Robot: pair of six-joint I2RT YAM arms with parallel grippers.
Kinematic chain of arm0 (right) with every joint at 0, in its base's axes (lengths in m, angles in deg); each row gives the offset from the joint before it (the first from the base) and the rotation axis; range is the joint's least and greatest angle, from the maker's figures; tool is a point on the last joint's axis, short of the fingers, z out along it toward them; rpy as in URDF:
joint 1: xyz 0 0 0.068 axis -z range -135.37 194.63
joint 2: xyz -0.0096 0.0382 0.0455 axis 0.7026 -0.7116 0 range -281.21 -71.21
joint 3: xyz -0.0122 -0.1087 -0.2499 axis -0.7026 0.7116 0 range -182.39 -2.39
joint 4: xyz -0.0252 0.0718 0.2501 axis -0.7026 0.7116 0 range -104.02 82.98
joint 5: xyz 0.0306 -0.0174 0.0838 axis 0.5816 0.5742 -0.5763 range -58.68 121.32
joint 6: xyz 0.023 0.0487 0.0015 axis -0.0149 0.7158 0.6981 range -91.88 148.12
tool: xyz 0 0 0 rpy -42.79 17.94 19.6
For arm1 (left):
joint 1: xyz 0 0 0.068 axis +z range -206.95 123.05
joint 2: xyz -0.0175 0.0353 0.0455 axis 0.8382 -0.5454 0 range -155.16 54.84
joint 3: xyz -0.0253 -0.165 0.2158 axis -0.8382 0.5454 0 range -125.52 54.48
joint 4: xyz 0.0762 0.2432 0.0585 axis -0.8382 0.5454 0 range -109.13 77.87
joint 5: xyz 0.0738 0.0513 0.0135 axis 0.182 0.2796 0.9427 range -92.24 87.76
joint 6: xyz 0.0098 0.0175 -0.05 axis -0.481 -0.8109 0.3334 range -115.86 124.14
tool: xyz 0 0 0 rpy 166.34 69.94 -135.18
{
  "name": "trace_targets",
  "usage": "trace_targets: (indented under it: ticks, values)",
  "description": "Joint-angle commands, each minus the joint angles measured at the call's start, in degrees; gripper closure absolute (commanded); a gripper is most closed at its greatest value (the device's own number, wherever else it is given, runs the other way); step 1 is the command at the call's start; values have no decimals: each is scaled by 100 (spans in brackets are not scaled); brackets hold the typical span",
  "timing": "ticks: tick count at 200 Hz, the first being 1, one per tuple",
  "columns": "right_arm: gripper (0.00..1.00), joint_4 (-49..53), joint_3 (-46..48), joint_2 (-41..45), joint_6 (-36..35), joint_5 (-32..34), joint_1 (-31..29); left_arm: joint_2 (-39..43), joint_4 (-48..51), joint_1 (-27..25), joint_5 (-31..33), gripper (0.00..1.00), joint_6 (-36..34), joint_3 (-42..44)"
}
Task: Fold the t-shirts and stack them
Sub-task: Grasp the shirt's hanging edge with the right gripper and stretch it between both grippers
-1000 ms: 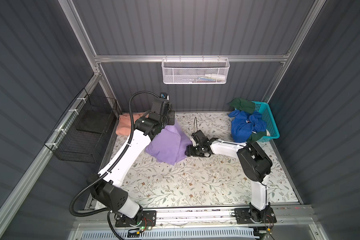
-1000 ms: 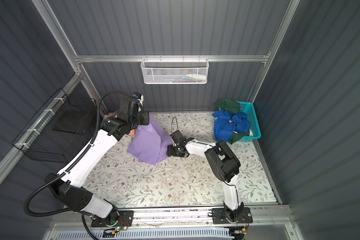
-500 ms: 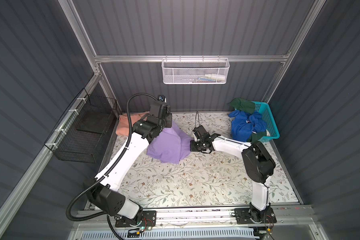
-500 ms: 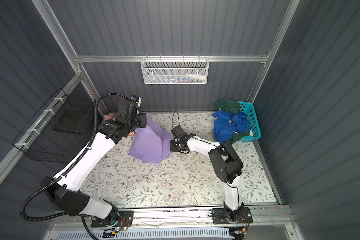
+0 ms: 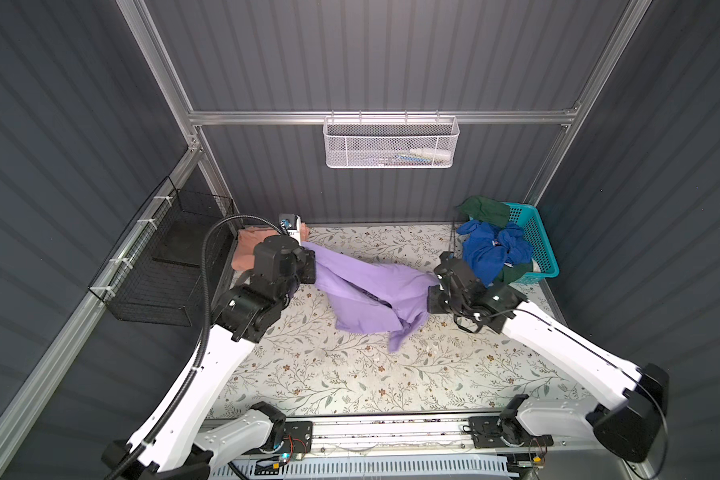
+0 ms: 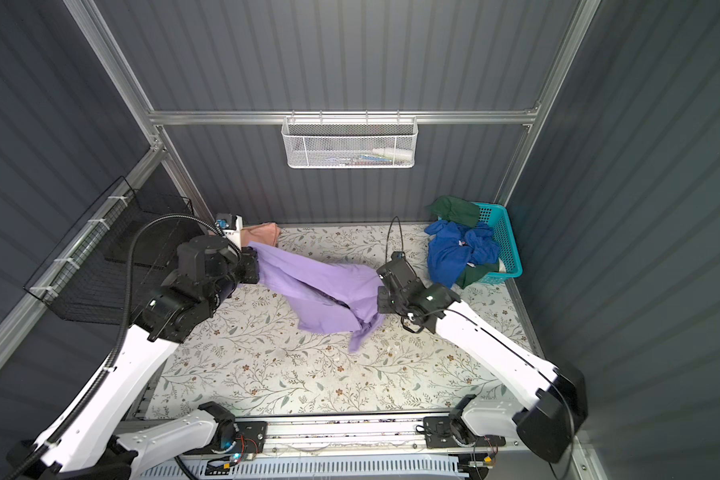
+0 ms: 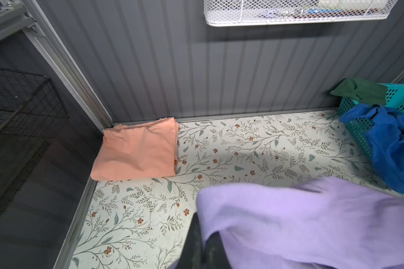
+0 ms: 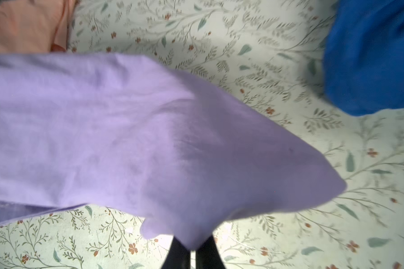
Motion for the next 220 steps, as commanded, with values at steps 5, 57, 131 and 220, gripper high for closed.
trace_targets:
  ticks: [5,57,131,220]
  values:
    - [100,1040,-489,478,-246,632,-27,353,77,9,-78,100,-21,-46]
    - [100,1867,-981,1570,-248,622,-36,935,448,8,-603,100,14,-97]
    - [100,1903,136,2282,1021,-272,-81,1175,552,9,-1194,100,491,422]
    - [100,-57,809,428,186,-1169,912,-1405,-627,40,-1269,100,390,932]
